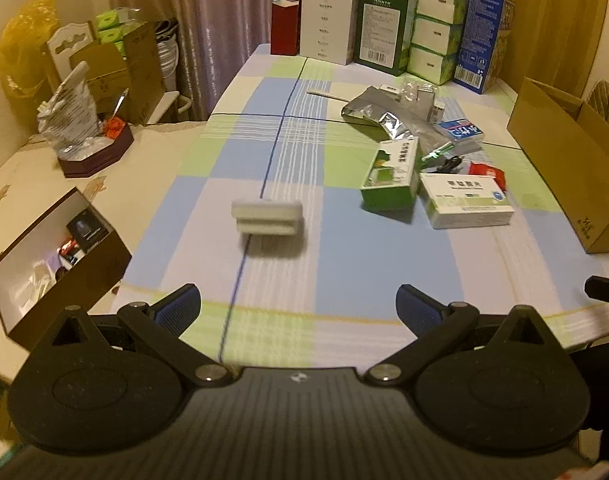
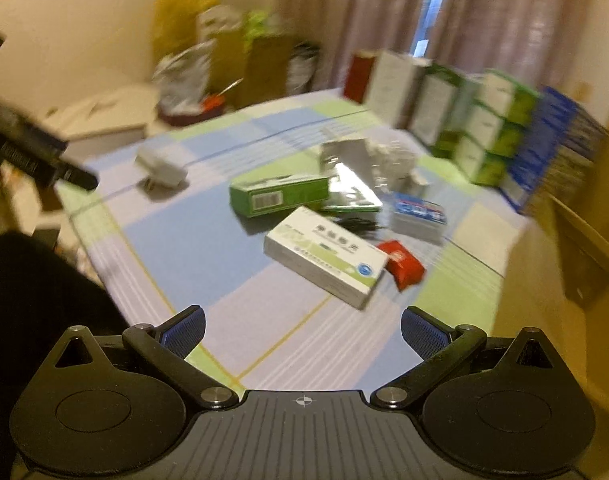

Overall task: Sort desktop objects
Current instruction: 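Grasp the white night-light with left gripper while right grasps the white tablet box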

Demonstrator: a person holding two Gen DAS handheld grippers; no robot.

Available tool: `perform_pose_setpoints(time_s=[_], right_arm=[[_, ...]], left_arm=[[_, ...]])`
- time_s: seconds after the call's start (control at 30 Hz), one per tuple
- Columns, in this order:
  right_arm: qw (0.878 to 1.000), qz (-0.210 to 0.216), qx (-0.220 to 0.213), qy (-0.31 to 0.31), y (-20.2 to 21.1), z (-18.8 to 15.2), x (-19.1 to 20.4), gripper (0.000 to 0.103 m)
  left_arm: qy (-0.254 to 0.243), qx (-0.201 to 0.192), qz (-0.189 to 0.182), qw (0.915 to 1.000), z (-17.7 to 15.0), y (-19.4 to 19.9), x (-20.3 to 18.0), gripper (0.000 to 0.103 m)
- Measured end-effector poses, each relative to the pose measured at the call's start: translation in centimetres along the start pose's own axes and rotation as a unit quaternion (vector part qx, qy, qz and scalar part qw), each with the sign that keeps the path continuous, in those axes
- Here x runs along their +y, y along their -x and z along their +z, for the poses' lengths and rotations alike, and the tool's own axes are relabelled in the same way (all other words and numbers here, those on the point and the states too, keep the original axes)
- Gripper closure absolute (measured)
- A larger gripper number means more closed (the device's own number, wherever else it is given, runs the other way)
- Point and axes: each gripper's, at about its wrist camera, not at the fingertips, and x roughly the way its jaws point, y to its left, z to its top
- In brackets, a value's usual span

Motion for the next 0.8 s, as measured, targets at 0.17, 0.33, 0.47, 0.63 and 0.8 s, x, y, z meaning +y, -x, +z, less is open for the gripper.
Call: perform_pose_setpoints(time_s=[0.17, 0.33, 0.47, 0.63, 0.8], right_arm=[[0.992, 0.069, 0.033, 0.099, -3.5, 2.7, -1.4, 0.002], [0.979, 0.091, 0.067, 0.168, -7.6, 4.7, -2.6, 0.002], [0.969, 0.108, 0.095, 0.203, -10.9, 5.7, -3.8, 0.002], [0.955, 0.138, 0.139, 0.221, -15.0, 6.8, -5.0, 0.002], [0.941, 0.167, 0.165, 0.242, -18.1, 7.2, -5.1, 0.002]], left_arm=[[-0.030, 0.009, 0.004, 0.9995, 2.0, -3.2, 1.9, 0.001], [-0.057, 0.017, -0.003, 0.9982, 3.8, -6.5, 2.5, 0.001], [-0.061, 0.016, -0.013, 0.9979, 5.2, -9.1, 2.7, 0.001], [-0.075, 0.025, -0.013, 0.9968, 6.0, -11.7, 2.7, 0.008], [-0.090, 0.029, -0.008, 0.9955, 6.3, -13.5, 2.5, 0.013]])
